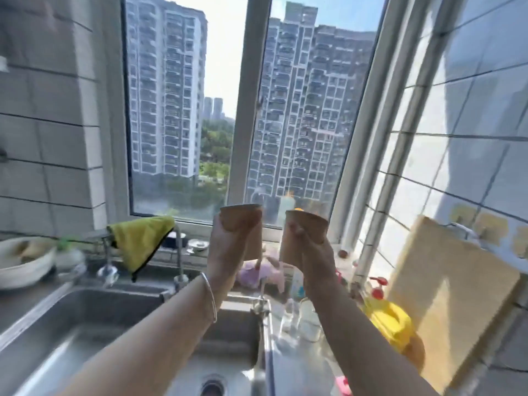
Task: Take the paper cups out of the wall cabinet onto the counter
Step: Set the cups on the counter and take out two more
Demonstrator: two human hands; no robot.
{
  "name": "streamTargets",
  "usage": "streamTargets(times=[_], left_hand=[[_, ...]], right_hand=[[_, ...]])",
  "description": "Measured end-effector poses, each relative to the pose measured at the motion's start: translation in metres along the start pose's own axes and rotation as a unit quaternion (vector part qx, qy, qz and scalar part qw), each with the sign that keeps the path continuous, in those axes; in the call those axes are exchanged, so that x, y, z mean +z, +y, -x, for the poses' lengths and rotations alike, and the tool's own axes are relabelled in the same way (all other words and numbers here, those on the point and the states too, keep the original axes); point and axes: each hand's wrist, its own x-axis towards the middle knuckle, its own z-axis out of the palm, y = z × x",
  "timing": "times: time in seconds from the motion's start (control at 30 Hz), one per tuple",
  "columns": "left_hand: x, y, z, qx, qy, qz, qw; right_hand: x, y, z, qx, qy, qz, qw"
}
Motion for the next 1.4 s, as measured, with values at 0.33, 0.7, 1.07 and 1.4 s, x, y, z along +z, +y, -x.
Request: streamTargets(times=[0.33, 0.7, 1.07, 1.4], left_hand=[[-0.327, 0.038, -0.004, -0.073, 0.254, -0.095, 0.96], [-0.549, 0.058, 0.024, -0.073, 0.47, -0.142, 0.868], [-0.694, 0.061, 0.071, -0.081, 0.642, -0.098, 0.756], [-0.847, 0.063, 0.109, -0.099, 0.652, -0.085, 0.747]], right_hand=[[0.289, 0.112, 0.103, 0.157, -0.185, 0.015, 0.97], [0.539, 0.223, 0.188, 0.211, -0.442, 0.055, 0.87], [0.679, 0.303, 0.298, 0.251, -0.606, 0.08, 0.751], [0.784, 0.354, 0.4, 0.289, -0.637, 0.099, 0.708]])
